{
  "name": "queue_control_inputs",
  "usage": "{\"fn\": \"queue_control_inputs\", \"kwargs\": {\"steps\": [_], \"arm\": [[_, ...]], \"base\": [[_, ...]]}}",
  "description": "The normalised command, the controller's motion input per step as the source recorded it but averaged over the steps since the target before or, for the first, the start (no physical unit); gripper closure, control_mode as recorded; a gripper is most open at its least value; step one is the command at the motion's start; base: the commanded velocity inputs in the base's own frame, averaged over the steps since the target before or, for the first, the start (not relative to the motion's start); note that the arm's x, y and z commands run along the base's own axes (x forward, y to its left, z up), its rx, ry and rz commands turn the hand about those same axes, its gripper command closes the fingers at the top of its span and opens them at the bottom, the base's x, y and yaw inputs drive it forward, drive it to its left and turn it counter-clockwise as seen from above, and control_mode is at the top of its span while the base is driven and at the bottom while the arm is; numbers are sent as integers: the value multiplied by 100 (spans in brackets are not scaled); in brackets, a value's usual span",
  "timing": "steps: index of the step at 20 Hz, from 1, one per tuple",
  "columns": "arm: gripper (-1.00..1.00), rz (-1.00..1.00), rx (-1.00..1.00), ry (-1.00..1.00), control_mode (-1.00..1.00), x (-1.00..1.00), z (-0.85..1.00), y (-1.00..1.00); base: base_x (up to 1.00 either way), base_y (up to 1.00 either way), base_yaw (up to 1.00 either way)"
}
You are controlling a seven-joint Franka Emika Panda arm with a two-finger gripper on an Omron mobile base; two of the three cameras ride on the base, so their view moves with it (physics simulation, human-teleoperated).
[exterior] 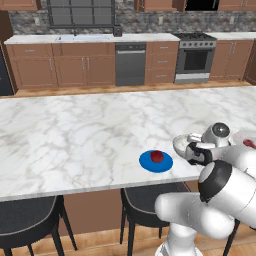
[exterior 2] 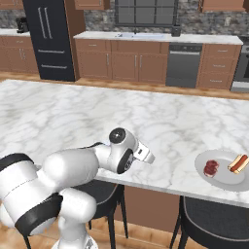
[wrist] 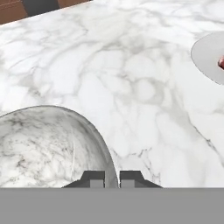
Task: Take the smaller bowl and place it next to the appetizer plate on the dining counter , and place the larger bowl next to the plate with cooked food.
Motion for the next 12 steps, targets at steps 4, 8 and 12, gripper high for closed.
{"fn": "queue_control_inputs", "kwargs": {"steps": [4,8,12], "arm": [[100,0,0,0,-100,22,-45,0],[100,0,0,0,-100,29,-41,-1],[100,0,0,0,-100,32,-42,-10]], "base": [[0,0,0],[0,0,0],[0,0,0]]}}
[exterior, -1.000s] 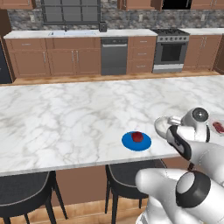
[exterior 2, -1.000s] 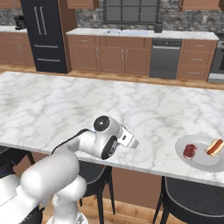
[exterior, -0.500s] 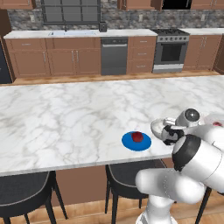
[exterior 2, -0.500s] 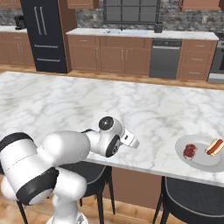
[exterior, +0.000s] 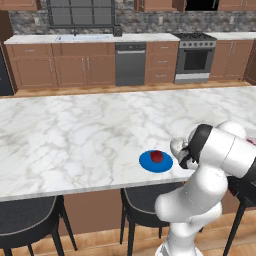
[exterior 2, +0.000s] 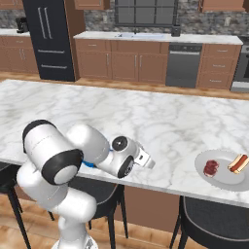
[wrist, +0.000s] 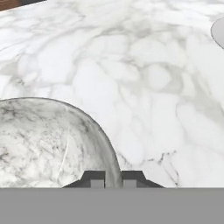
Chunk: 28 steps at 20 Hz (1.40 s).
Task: Take the smaller bowl and place it next to the appetizer plate on the dining counter , and place the larger bowl next to the plate with cooked food.
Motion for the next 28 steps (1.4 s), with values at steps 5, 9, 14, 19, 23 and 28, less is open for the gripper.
{"fn": "queue_control_inputs", "kwargs": {"steps": [5,9,14,19,23,28], "arm": [[-100,0,0,0,-100,28,-27,-13],[-100,0,0,0,-100,-22,90,-11],[-100,0,-6,0,-100,-18,100,-5],[-100,0,-6,0,-100,-25,100,0],[-100,0,3,3,-100,-41,100,0],[-100,0,16,16,-100,-48,100,0]], "base": [[0,0,0],[0,0,0],[0,0,0],[0,0,0],[0,0,0],[0,0,0]]}}
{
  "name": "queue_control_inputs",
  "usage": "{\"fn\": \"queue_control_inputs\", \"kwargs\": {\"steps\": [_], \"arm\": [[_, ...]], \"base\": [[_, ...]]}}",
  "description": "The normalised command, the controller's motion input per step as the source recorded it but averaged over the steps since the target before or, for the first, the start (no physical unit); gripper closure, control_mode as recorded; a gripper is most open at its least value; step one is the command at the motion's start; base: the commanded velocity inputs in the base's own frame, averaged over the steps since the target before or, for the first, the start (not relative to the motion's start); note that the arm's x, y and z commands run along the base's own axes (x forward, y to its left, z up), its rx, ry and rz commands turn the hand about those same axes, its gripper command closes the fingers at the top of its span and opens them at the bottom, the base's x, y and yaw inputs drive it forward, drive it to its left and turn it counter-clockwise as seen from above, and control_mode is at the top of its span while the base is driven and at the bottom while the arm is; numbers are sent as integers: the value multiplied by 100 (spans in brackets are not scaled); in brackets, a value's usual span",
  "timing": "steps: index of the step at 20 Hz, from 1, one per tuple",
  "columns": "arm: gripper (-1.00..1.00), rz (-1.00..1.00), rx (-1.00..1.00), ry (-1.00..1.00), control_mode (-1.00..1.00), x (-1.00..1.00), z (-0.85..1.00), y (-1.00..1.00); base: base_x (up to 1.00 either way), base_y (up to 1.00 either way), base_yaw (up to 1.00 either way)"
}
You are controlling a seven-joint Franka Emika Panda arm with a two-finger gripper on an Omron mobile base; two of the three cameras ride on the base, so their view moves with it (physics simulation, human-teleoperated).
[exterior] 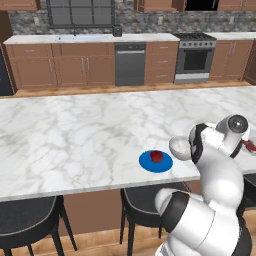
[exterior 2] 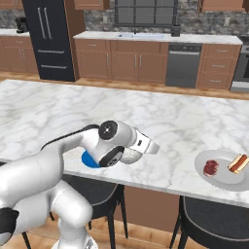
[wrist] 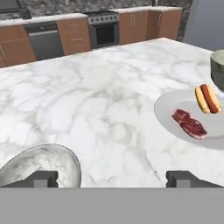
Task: Take the smaller bowl and place it next to the appetizer plate on the dining counter , and place the larger bowl next to the plate with cooked food.
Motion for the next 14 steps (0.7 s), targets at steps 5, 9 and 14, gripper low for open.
{"fn": "queue_control_inputs", "kwargs": {"steps": [5,9,14], "arm": [[-100,0,20,19,-100,-54,100,13],[-100,0,9,15,-100,-57,85,63],[-100,2,0,4,-100,-10,16,90]], "base": [[0,0,0],[0,0,0],[0,0,0]]}}
